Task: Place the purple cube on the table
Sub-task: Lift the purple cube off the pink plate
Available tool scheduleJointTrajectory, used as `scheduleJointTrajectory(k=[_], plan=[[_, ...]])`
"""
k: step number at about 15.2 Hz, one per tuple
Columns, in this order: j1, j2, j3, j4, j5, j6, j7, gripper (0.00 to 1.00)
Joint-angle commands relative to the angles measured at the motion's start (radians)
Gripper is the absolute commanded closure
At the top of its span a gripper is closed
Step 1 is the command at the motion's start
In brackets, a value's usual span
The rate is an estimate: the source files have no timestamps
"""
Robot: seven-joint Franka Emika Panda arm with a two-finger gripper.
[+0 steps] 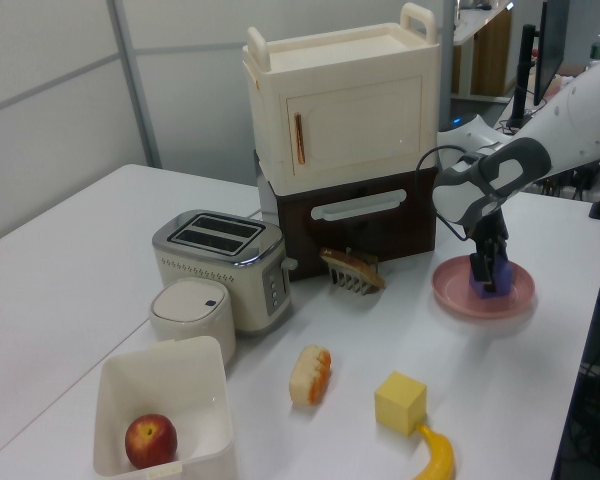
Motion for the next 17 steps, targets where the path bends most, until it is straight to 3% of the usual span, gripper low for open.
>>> scheduleJointTrajectory(k=[1,4,7,9,12,16,17], plan=[[0.024,-0.076,0.000,-0.006,0.006,-0.029,-0.020,0.48],[0.044,-0.165,0.000,0.052,0.016,-0.197,-0.072,0.51],[0.098,-0.182,0.017,0.138,0.140,-0.286,-0.057,0.51],[0.130,-0.177,0.084,0.150,0.174,-0.284,0.021,0.50],[0.159,-0.145,0.206,0.147,0.164,-0.281,0.185,0.35],[0.246,-0.111,0.235,0.146,0.164,-0.282,0.316,0.34],[0.257,-0.105,0.243,0.147,0.164,-0.282,0.333,0.28]])
